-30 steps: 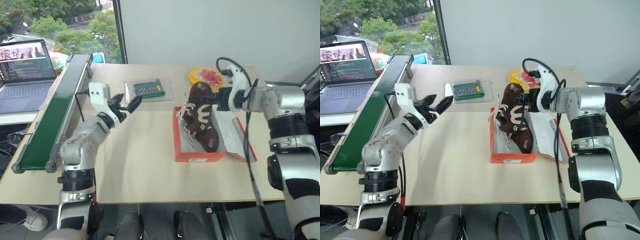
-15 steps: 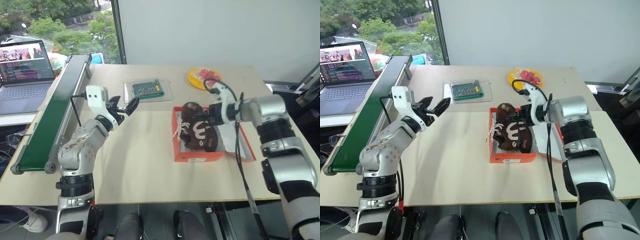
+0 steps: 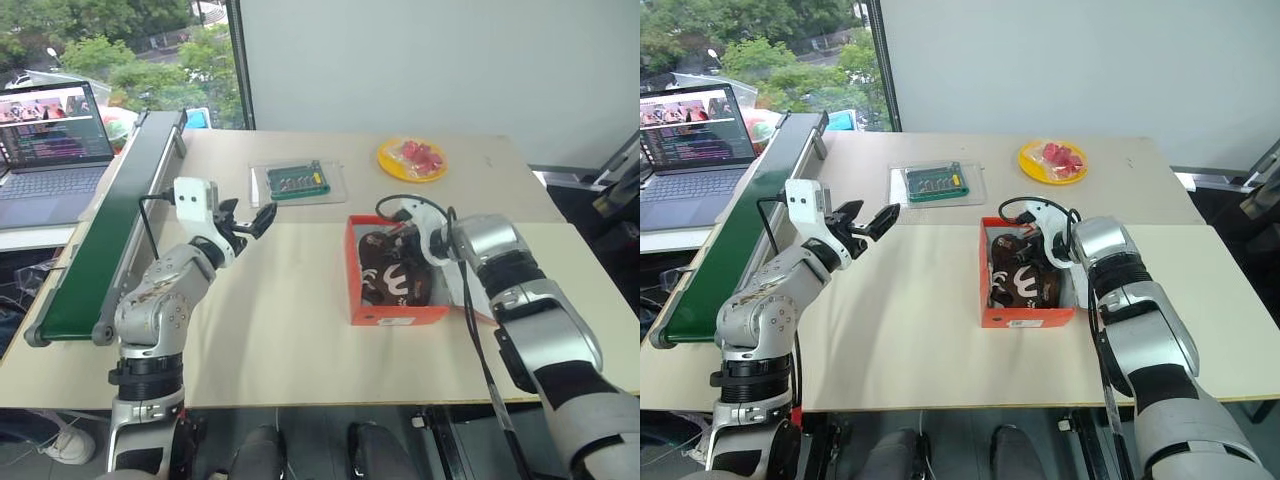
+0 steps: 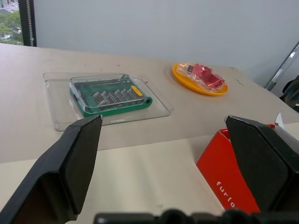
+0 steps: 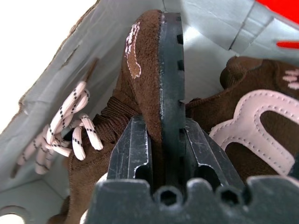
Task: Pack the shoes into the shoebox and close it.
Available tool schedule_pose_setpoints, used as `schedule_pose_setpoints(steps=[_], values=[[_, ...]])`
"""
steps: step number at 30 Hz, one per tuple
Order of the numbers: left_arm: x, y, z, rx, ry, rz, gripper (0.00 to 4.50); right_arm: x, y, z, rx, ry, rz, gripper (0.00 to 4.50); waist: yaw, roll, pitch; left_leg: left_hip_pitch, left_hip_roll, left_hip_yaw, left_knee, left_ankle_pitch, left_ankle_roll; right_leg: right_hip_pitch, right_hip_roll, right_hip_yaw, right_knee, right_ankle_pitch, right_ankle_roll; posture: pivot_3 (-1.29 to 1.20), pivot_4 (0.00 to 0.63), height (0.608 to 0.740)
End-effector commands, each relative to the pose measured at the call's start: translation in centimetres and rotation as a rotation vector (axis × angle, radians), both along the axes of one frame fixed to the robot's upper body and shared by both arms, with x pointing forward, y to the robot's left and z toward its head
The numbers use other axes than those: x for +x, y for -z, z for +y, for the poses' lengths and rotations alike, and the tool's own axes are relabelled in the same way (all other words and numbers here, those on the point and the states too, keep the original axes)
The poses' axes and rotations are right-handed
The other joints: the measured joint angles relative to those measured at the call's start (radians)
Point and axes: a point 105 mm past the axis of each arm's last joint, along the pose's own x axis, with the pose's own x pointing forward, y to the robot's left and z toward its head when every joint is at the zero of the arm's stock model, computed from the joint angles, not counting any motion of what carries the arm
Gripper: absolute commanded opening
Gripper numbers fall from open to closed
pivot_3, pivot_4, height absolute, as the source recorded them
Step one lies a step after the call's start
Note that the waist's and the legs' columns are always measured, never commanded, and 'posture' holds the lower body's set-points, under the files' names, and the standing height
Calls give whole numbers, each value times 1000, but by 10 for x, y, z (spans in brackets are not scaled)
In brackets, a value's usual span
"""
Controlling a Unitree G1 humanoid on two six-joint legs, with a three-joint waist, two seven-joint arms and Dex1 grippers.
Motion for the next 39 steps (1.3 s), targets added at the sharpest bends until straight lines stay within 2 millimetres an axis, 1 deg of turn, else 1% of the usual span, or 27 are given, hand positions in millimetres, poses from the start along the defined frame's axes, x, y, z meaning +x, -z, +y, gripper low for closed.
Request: schedule_pose_setpoints(steps=[1, 3, 5, 9, 10, 12, 14, 16, 17, 18, 21, 24, 27, 30, 31, 32, 33, 34, 36, 38, 39], values=[[-5, -15, -5, 10, 6, -68, 4500, -4, 30, -15, -96, 54, 58, 355, 0, -1, 0, 3, 0, 0, 0, 0, 0, 4, 0, 0, -1, 0, 0, 0, 150, 740], [-5, -15, -6, 8, 5, -68, 4500, -3, 34, -14, -99, 67, 58, 355, 0, -3, -2, 9, 0, -1, -1, -1, 0, 10, 0, -2, -2, 0, 0, 0, 150, 740], [-5, -14, -6, 8, 4, -69, 4500, -3, 37, -11, -91, 77, 59, 355, -1, -5, -4, 11, 0, -1, -1, -1, 0, 11, 0, -1, -2, 0, 0, 0, 150, 740], [-5, -14, -7, 8, 2, -70, 4500, 1, 33, 2, -23, 120, 62, 355, -4, -7, -6, 12, 1, -1, -2, -1, 0, 11, 0, -1, -1, -1, -1, 0, 150, 740], [-5, -13, -8, 7, 3, -70, 4500, 1, 29, 8, 16, 115, 79, 846, -4, -7, -6, 12, 1, -1, -2, -1, 0, 11, 0, 0, -1, -1, -1, 0, 150, 740], [-6, -12, -11, 17, 16, -68, 4500, 2, 16, 20, 77, 84, 81, 1481, -5, -6, -5, 12, 1, -1, -2, -1, 0, 11, 0, 0, -1, -1, -1, 0, 150, 740], [-7, -10, -13, 27, 32, -64, 4500, 4, 4, 27, 118, 75, 68, 2203, -6, -4, -4, 11, 1, -1, -3, -1, 0, 8, 0, 1, -1, -1, -1, 0, 150, 740], [-7, -9, -13, 32, 35, -62, 4500, 6, -8, 30, 141, 69, 51, 2866, -5, -1, -2, 8, 1, -1, -4, -1, 0, 6, 0, 1, 0, -1, -1, 0, 150, 740], [-6, -8, -13, 36, 37, -62, 4500, 7, -16, 32, 158, 70, 33, 3112, -4, -1, -2, 6, 1, -1, -4, -1, 0, 4, 0, 1, 1, -1, -1, 0, 150, 740], [-6, -8, -13, 42, 38, -62, 4500, 8, -24, 33, 178, 73, 20, 3640, -4, -1, -2, 3, 1, -1, -3, -1, 0, 2, 0, 0, 3, -1, -1, 0, 150, 740], [-4, -8, -14, 60, 52, -64, 4500, 11, -45, 32, 211, 80, -31, 4424, -3, 0, -2, -2, 0, -1, -2, -1, -1, -4, -1, 1, 3, -1, -1, 0, 150, 740], [-1, -10, -19, 74, 80, -68, 4500, 10, -70, 27, 248, 93, -82, 4424, -1, 1, -1, -4, 0, -1, -2, 0, -1, -6, -1, 1, 3, -1, -1, 0, 150, 740], [1, -10, -22, 84, 99, -70, 4500, 7, -85, 22, 264, 105, -119, 4424, -1, 1, -1, -6, 0, -1, -2, 0, -1, -7, -1, 0, 3, -1, -1, 0, 150, 740], [2, -10, -26, 97, 121, -72, 4500, -2, -100, 25, 327, 52, -139, 4424, -1, 1, -1, -6, 0, 0, -2, 0, -1, -7, -1, 0, 3, -1, -1, 0, 150, 740], [2, -10, -29, 109, 140, -71, 4500, -12, -113, 28, 391, -1, -144, 4424, -2, 1, -1, -6, 0, 0, -2, 0, -1, -8, -1, 0, 3, -1, -1, 0, 150, 740], [-6, -8, -39, 155, 240, -73, 4500, -27, -133, 23, 471, -63, -190, 4424, -2, 1, -1, -6, 0, 0, -2, 0, 0, -8, 0, 1, 2, -1, -1, 0, 150, 740], [-12, -6, -45, 188, 314, -72, 4500, -40, -147, 18, 514, -108, -224, 4424, 2, 1, -1, -7, 0, 0, -2, 0, 0, -8, 0, 0, 2, -1, -1, 0, 150, 740], [-19, -4, -52, 217, 393, -66, 4500, -51, -153, 12, 527, -127, -249, 4424, 4, 2, 0, -8, 0, -1, -1, 0, 0, -8, 0, -1, 2, -1, -1, 0, 150, 740], [-29, -1, -59, 242, 506, -56, 4500, -64, -156, 0, 531, -106, -271, 4424, 8, 3, 1, -9, 0, -1, -1, 0, 0, -8, 0, -1, 3, -1, -1, 0, 150, 740], [-36, 0, -64, 266, 621, -46, 4500, -77, -158, -16, 547, -44, -298, 3926, 10, 3, 1, -8, 0, -1, -1, -1, 0, -7, -1, -1, 2, -1, -1, 0, 150, 740], [-37, 0, -66, 272, 662, -42, 4500, -84, -159, -23, 554, -15, -306, 3813, 11, 3, 1, -8, 0, -1, -1, -1, 0, -7, -1, -1, 0, -1, -1, 0, 150, 740]])
